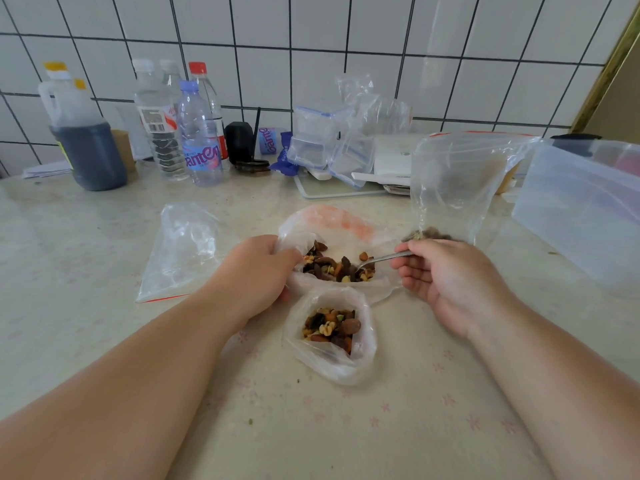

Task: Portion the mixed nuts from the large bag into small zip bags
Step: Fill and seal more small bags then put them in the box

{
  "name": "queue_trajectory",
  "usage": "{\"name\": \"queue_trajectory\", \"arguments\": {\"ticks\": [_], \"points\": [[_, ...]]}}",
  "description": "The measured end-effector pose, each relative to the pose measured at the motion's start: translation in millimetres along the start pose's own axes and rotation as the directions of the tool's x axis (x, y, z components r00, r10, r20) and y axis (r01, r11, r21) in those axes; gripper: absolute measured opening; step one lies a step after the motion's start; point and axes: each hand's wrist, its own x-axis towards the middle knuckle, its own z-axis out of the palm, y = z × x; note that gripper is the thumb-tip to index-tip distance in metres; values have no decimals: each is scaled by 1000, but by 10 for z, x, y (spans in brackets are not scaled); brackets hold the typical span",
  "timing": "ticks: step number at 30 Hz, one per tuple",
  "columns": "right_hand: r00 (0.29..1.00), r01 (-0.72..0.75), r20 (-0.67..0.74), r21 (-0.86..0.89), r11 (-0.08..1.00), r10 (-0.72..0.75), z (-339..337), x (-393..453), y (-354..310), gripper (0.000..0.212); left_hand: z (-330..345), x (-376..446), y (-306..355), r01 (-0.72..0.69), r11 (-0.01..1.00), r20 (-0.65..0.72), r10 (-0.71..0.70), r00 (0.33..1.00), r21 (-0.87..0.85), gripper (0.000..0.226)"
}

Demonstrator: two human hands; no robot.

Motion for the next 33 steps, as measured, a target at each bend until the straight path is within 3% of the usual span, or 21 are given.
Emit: {"name": "queue_trajectory", "arguments": {"ticks": [12,22,29,33], "points": [[1000,-19,11,209,978,17,-97,-3,-123,24,4,2,5,22,1000,-5,-22,1000,8,38],[975,0,219,146,989,-32,-97,-105,-164,39,0,9,-6,22,1000,6,-22,1000,8,33],[932,206,286,89,974,-223,-78,-197,-138,22,-9,13,-14,1,1000,21,-1,1000,2,29],[836,405,404,-1,914,-370,-101,-254,-131,23,-10,5,-6,13,1000,25,-12,1000,-5,29]]}}
